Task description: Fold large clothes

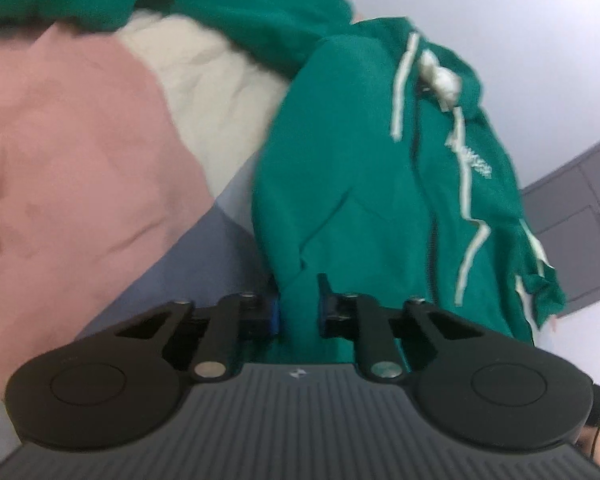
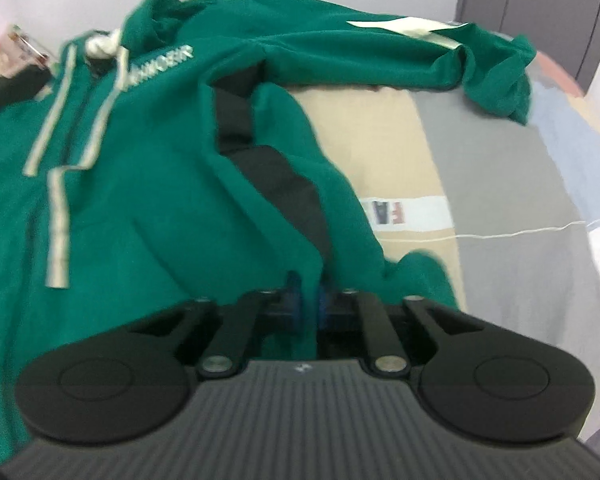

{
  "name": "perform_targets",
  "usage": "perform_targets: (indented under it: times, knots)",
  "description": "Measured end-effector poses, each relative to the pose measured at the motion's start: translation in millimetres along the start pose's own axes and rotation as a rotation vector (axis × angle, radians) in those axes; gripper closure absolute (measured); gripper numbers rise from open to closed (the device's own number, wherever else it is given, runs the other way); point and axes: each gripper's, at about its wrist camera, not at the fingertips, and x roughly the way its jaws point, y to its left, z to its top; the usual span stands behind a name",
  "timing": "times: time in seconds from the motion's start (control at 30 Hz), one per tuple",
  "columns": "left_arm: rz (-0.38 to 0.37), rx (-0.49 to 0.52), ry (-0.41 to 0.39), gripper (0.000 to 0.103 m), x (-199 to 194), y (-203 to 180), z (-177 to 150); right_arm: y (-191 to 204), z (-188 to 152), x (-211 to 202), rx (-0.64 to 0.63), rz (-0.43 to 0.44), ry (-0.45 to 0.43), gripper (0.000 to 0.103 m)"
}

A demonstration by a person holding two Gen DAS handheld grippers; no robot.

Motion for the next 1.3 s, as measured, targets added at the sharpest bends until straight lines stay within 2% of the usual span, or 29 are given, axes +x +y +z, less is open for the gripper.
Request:
perform_targets:
  times: [0.07, 0.13, 0.2, 0.27, 0.37, 0.43, 0.5, 0.57, 0.73, 0.83, 0.97, 1.07, 1.13, 1.2, 1.23, 1.3]
  knots:
    - [-0.054, -0.011, -0.011, 0.090, -9, 1, 4, -8, 2, -17, 0.066, 0.085, -0.017, 0.096]
    - [-0.143, -0.036, -0.031, 0.091, -24, 3, 11, -21, 4, -36, 0.171, 0.214, -0.033, 0.096]
    - [-0.224, -0.068, -0.038, 0.091, -35, 4, 19, -32, 5, -61, 0.213, 0.318, -0.091, 0.096]
    - [-0.285, -0.094, -0.050, 0.091, -47, 1, 26, -42, 6, -83, 0.259, 0.412, -0.090, 0.096]
    - [-0.388, -0.167, -0.076, 0.091, -65, -1, 35, -48, 9, -111, 0.238, 0.450, -0.081, 0.096]
    - [-0.416, -0.188, -0.087, 0.091, -79, 2, 39, -50, 11, -124, 0.227, 0.458, -0.059, 0.096]
    - [-0.394, -0.172, -0.100, 0.091, -91, 3, 40, -51, 9, -131, 0.192, 0.439, -0.031, 0.096]
    - [-0.349, -0.155, -0.075, 0.091, -93, 4, 37, -51, 7, -128, 0.164, 0.412, 0.009, 0.096]
    - [-0.132, -0.083, 0.001, 0.090, -68, 2, 24, -43, -1, -97, 0.111, 0.300, 0.131, 0.095]
    - [-0.026, -0.035, 0.031, 0.090, -53, -1, 14, -33, -3, -81, 0.075, 0.245, 0.179, 0.094]
    - [0.007, -0.007, 0.036, 0.090, -48, -3, 13, -33, -4, -74, 0.017, 0.212, 0.198, 0.092]
    - [0.024, 0.011, 0.028, 0.077, -47, -5, 12, -36, -7, -77, 0.004, 0.229, 0.213, 0.091]
    - [0.066, 0.020, -0.005, 0.055, -54, -4, 17, -34, -7, -83, -0.018, 0.237, 0.196, 0.089]
    - [0.100, 0.063, -0.062, 0.044, -62, -9, 20, -27, -6, -88, -0.076, 0.216, 0.172, 0.074]
    - [0.103, 0.089, -0.085, 0.041, -67, -14, 22, -24, -6, -93, -0.096, 0.204, 0.153, 0.071]
    - [0.096, 0.127, -0.119, 0.041, -74, -24, 27, -21, -3, -101, -0.106, 0.210, 0.119, 0.058]
